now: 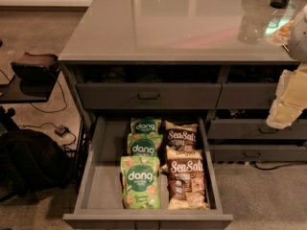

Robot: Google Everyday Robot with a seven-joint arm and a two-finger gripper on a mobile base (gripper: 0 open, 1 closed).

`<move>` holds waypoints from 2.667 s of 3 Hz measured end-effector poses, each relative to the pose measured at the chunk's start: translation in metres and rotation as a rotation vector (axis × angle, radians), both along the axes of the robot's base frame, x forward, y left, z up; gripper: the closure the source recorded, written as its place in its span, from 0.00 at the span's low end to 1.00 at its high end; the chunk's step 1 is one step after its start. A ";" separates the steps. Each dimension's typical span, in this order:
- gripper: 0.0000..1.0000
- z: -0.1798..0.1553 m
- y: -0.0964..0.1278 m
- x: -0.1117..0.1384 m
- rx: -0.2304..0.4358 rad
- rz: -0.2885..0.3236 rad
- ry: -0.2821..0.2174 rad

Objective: Pick brown chip bag from middle drawer and place on counter

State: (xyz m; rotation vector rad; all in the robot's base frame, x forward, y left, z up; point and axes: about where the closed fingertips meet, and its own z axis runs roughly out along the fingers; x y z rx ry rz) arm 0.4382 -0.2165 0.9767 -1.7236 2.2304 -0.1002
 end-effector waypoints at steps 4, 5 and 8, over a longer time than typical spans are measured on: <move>0.00 -0.113 0.034 0.014 0.236 0.136 0.078; 0.00 -0.183 0.058 0.030 0.259 0.171 0.117; 0.00 -0.367 0.034 0.106 0.106 0.030 0.238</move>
Offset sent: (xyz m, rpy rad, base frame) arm 0.0001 0.0035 -0.0095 0.0161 0.0196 0.0360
